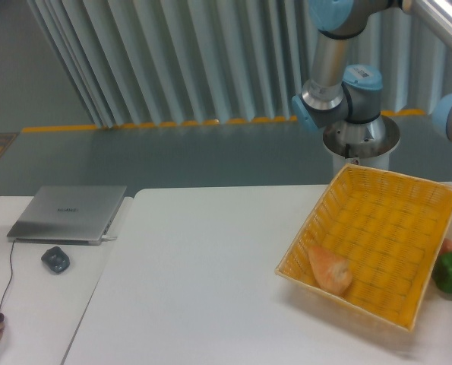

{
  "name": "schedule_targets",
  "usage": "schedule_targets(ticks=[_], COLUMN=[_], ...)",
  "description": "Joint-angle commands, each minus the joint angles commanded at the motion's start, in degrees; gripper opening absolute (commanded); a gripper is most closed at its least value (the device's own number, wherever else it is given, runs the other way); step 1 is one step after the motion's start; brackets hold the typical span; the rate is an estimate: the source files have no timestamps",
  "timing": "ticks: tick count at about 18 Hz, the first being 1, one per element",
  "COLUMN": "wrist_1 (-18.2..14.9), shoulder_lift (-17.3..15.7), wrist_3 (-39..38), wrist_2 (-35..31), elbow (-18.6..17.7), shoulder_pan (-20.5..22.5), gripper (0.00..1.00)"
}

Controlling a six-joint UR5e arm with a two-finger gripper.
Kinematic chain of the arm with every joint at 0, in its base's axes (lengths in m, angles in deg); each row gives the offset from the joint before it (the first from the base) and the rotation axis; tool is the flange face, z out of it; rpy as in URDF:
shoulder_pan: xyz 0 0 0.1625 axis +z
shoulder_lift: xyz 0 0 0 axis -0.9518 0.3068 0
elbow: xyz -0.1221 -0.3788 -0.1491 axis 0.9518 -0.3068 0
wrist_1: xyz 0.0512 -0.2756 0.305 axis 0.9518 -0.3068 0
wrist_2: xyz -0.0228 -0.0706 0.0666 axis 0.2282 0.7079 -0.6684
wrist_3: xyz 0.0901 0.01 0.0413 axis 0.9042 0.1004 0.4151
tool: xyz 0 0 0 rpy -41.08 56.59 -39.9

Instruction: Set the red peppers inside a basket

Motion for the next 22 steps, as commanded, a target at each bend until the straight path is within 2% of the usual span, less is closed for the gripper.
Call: schedule_targets(ticks=[4, 6, 11, 22], wrist_1=[1.7, 2.5, 6.2, 8.3], shoulder_lift=[0.9, 1.7, 3.4, 5.8], wrist_3=[2.6, 3.3, 4.3, 3.8], wrist_2=[-0.3, -3.7, -4.5, -4.6], elbow=[-0.3, -0.4, -2.0, -2.2], shoulder_pan=[0.6, 0.6, 0.5, 0.3], gripper=[1.00, 1.00, 1.00, 1.00])
